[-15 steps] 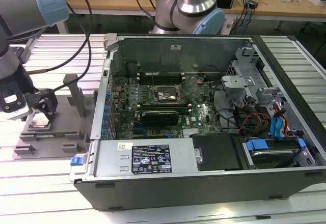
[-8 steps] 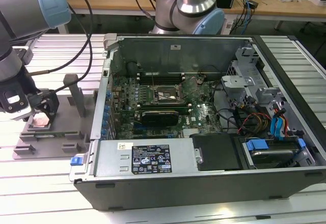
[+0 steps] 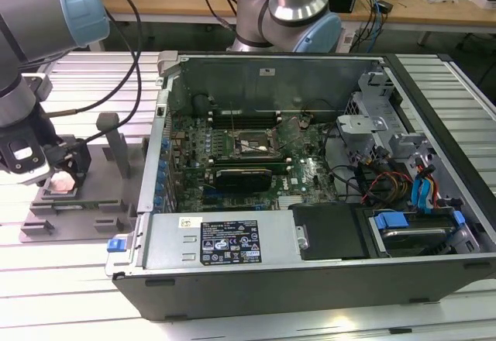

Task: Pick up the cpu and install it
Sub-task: 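Pick up the cpu and move it towards the insertion slot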

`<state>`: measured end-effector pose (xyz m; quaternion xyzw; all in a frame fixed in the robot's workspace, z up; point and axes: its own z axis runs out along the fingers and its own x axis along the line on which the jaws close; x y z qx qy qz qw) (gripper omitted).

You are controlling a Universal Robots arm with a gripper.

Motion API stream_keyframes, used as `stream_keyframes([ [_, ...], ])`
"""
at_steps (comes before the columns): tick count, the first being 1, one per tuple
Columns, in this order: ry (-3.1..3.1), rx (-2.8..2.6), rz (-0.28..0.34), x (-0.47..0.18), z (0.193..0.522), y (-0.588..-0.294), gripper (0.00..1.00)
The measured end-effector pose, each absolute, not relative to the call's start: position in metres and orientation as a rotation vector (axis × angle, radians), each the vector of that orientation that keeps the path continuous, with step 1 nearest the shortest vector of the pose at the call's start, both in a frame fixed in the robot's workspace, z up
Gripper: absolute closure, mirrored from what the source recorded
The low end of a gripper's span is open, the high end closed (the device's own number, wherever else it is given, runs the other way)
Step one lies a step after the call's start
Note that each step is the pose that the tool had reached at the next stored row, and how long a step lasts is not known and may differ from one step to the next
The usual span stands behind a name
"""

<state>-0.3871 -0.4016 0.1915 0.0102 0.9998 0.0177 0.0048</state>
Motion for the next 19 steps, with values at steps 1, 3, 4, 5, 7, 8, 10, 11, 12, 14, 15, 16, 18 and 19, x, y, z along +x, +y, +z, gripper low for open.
stream_keyframes([
  [1,3.131,0.032,0.055,-0.3871,0.1906,-0.4011,0.28],
  [3,3.131,0.031,0.055,-0.3871,0.1887,-0.3986,0.28],
  [4,3.131,0.025,0.055,-0.3870,0.1885,-0.3984,0.28],
  [5,3.132,0.003,0.055,-0.3870,0.1884,-0.3982,0.28],
  [7,3.132,-0.044,0.050,-0.3871,0.1878,-0.3978,0.28],
  [8,3.132,-0.048,0.050,-0.3870,0.1865,-0.3976,0.28],
  [10,3.132,-0.049,0.050,-0.3871,0.1864,-0.3976,0.28],
  [11,3.132,-0.049,0.050,-0.3871,0.1864,-0.3976,0.28],
  [12,3.132,-0.049,0.050,-0.3870,0.1863,-0.3975,0.28],
  [14,3.132,-0.049,0.050,-0.3870,0.1869,-0.3975,0.28],
  [15,3.132,-0.049,0.050,-0.3870,0.1871,-0.3974,0.28],
  [16,3.132,-0.049,0.050,-0.3870,0.1872,-0.3975,0.28],
  [18,3.132,-0.049,0.050,-0.3870,0.1874,-0.3975,0.28],
  [19,3.132,-0.049,0.049,-0.3871,0.1873,-0.3975,0.28],
])
